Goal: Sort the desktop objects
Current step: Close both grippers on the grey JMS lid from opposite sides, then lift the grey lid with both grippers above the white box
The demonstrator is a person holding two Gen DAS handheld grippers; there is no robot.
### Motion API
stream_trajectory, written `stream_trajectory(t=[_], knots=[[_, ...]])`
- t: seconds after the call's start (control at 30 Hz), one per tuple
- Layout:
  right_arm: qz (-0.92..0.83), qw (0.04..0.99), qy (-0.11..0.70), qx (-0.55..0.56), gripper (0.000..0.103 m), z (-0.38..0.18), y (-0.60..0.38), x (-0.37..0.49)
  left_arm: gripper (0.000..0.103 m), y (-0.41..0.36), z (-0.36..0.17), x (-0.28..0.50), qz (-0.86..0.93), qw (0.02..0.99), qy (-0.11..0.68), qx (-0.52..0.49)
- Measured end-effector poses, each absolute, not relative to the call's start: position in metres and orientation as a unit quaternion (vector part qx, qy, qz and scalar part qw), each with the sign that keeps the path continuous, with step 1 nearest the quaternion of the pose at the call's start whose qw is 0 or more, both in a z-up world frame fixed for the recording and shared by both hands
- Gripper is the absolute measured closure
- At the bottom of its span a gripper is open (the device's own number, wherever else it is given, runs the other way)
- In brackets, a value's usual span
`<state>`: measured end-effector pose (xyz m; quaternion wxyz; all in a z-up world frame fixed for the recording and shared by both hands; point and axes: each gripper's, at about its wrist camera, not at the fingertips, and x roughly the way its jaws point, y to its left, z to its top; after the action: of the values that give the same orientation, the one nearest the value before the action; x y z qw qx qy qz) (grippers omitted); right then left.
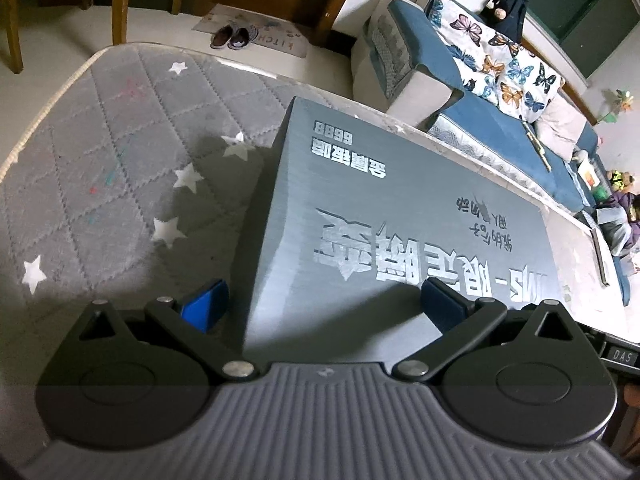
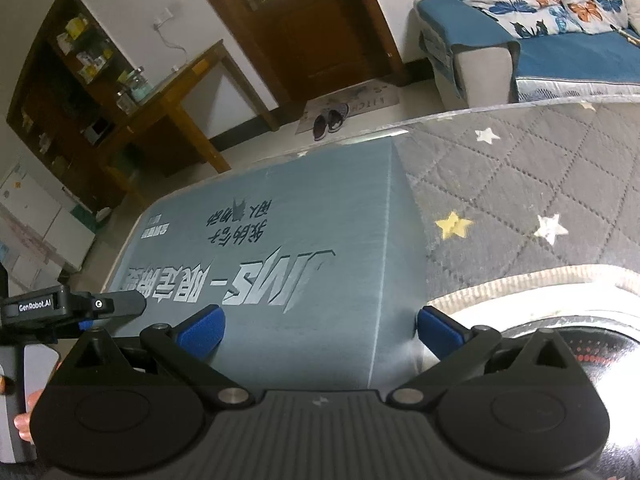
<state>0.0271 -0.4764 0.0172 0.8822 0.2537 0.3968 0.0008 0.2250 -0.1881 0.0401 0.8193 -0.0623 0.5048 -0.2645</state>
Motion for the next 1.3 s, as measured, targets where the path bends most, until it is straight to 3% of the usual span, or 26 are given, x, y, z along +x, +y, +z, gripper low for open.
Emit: stream_trajectory(t=[1.3], knots=[[0.009, 0.912, 0.339, 0.23, 0.0, 0.113, -0.452, -0.038, 0.0, -0.169, 0.143, 0.134, -0.278, 0.851, 0.441, -0.068]])
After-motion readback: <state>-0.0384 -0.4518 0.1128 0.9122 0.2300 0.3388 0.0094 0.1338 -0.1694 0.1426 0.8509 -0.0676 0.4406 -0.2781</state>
